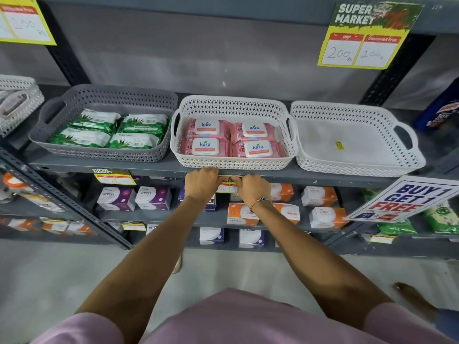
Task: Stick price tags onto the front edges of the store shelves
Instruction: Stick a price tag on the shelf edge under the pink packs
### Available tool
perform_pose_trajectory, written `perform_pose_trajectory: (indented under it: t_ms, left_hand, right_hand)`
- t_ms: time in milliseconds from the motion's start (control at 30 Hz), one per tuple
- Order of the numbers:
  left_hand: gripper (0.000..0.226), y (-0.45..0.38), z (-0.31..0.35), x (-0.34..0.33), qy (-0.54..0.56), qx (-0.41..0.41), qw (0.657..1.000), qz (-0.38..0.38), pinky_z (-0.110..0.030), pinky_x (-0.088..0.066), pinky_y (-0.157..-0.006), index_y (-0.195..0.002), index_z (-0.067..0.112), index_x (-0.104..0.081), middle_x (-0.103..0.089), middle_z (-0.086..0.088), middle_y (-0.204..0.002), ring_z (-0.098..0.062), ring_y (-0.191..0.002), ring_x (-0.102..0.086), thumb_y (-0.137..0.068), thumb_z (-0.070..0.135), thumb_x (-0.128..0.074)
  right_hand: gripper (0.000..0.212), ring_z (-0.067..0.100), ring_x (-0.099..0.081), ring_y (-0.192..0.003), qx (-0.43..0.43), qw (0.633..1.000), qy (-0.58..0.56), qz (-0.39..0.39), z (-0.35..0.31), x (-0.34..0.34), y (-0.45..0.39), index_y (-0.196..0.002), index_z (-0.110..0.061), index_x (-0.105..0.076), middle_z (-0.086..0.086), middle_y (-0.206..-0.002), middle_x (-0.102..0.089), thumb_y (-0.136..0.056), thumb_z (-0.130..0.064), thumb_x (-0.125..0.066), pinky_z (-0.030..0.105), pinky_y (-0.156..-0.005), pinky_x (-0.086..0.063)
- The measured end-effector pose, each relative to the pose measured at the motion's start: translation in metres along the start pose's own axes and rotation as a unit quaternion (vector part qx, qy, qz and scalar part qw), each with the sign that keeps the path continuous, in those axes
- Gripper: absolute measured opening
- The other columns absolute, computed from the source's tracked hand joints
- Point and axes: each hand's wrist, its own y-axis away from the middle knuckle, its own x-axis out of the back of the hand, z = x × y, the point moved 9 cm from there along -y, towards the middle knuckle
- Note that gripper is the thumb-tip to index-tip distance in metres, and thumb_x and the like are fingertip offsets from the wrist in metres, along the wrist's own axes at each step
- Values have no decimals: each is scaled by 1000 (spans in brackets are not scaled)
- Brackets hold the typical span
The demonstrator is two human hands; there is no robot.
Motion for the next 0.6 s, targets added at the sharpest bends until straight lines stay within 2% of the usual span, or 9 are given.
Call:
perform_pose_trajectory:
  t_ms: [100, 233, 433, 600]
  left_hand:
    - [49, -2, -8, 4, 23, 23, 999, 1, -30, -36, -53, -71, 9, -60, -69, -11, -71, -34, -65, -65, -83, 56, -55]
    - [50, -2, -22, 7, 36, 41, 998, 7, -28, -36, -52, -62, 9, -59, -65, -10, -58, -32, -55, -63, -78, 57, -61]
    - [52, 4, -40, 9, 62, 71, 995, 21, -27, -37, -50, -59, 8, -57, -63, -11, -55, -30, -51, -59, -76, 57, -63]
    - [51, 8, -41, 12, 62, 77, 995, 30, -27, -35, -49, -58, 7, -54, -63, -11, -56, -28, -49, -56, -78, 53, -63]
  right_hand:
    - [45, 38, -64, -83, -11, 1000, 10, -8, 5, 1, -4, -82, -3, -66, 19, -87, -68, -93, -42, -46, 33, -60, -42]
    - [55, 36, -64, -83, -31, 999, 18, -2, 23, 6, -7, -81, -6, -68, 17, -87, -69, -91, -54, -44, 32, -60, -40]
    - [58, 35, -64, -81, -60, 998, -2, 24, 35, 13, 0, -78, -4, -65, 17, -86, -69, -88, -58, -45, 31, -56, -38]
    - [40, 36, -65, -85, -37, 998, 12, 50, 34, 10, 12, -96, -7, -61, 18, -90, -70, -98, -38, -37, 33, -59, -41]
